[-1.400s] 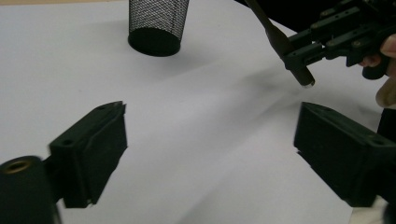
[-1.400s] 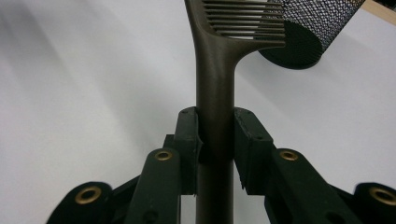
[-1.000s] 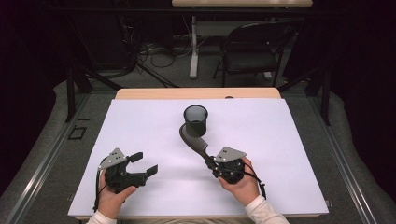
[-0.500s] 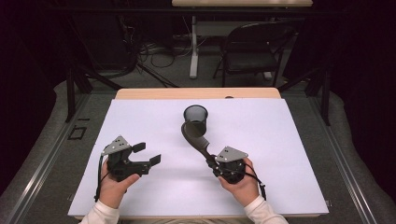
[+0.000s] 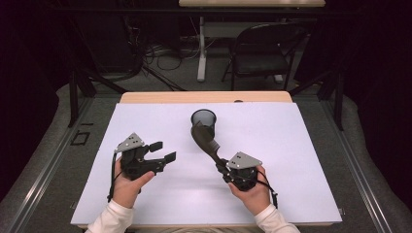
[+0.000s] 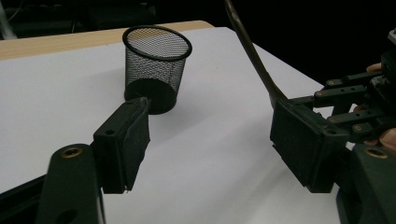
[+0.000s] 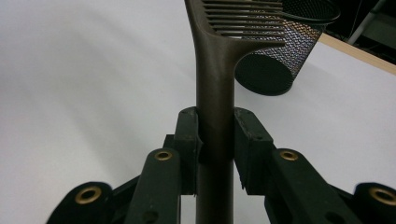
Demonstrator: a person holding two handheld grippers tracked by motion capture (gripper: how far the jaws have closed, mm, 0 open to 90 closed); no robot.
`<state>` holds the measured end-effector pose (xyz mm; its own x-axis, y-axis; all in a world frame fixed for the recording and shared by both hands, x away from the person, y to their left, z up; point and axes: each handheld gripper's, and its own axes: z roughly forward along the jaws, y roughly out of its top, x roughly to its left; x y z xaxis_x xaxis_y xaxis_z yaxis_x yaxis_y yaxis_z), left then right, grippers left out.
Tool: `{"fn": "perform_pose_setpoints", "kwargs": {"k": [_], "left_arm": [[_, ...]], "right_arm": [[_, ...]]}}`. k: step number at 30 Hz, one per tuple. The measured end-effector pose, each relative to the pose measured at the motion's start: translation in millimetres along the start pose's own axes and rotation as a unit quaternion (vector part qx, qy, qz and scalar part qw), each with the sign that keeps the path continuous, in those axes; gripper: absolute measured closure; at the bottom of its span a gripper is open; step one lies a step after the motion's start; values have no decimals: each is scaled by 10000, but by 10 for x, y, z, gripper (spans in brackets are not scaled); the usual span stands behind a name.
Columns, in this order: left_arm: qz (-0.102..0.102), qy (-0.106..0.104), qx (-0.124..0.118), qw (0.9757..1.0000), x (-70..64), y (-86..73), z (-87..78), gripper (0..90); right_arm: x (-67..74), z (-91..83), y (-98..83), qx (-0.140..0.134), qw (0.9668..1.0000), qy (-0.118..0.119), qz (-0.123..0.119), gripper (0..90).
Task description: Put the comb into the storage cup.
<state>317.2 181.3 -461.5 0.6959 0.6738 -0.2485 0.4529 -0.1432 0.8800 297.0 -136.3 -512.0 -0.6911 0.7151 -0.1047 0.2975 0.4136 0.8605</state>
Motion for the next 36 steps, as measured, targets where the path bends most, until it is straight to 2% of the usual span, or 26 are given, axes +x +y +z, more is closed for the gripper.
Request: {"fn": "perform_pose_setpoints", "kwargs": {"k": [6,14,17,22,30,36], "left_arm": [[24,9,-65,10000,-46,54,69,338],[-109,-64,-144,9998,-85,129,142,356],[-226,-106,-243,9994,-109,179,185,357],[-263,-126,-339,9990,-175,247,264,359],[-341,-205,-279,9988,-236,290,336,386],[-519,-213,-177,9983,-219,289,365,419]], "right_arm": [[-9,-8,-2,-31,10000,-6,20,730],[-6,-17,2,-102,9999,-33,28,730],[-4,-20,3,-115,9999,-33,28,730],[7,-23,4,-145,9999,-52,14,730],[8,-40,10,-223,9997,-63,18,730],[19,-45,15,-253,9997,-72,18,730]]}}
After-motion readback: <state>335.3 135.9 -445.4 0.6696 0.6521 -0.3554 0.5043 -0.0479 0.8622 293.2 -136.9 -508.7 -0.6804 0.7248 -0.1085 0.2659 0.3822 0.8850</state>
